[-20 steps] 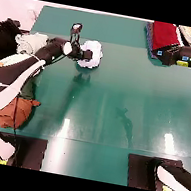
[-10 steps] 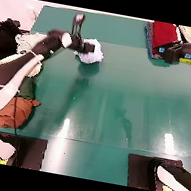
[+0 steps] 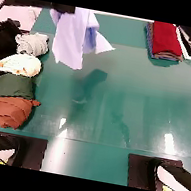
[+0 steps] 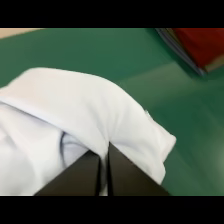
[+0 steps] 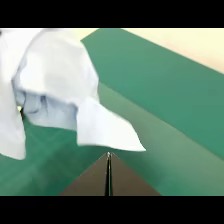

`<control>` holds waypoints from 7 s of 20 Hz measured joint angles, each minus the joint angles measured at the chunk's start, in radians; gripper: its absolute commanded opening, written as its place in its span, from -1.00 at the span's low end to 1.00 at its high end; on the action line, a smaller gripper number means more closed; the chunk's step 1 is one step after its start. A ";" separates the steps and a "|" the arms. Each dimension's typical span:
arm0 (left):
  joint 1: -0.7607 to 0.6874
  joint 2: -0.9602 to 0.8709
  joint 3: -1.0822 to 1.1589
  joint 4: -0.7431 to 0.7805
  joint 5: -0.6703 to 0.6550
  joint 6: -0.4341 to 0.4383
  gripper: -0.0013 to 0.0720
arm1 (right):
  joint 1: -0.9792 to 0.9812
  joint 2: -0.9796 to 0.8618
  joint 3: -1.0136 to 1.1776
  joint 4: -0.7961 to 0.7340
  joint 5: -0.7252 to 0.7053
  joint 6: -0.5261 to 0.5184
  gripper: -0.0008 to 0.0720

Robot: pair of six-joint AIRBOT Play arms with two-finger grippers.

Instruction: Fold the shirts.

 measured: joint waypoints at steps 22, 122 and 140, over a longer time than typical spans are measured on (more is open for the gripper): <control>0.134 -0.436 -0.151 -0.336 -0.128 0.078 0.51 | 0.000 0.003 0.055 -0.001 0.059 0.048 -0.94; 0.462 0.052 -0.970 -0.522 -0.063 0.291 -0.89 | -0.605 0.035 -0.963 -0.487 0.259 0.386 0.37; 0.460 0.404 -0.492 -0.451 -0.094 0.195 -0.89 | -0.260 0.268 -0.620 -0.293 0.058 0.326 -0.94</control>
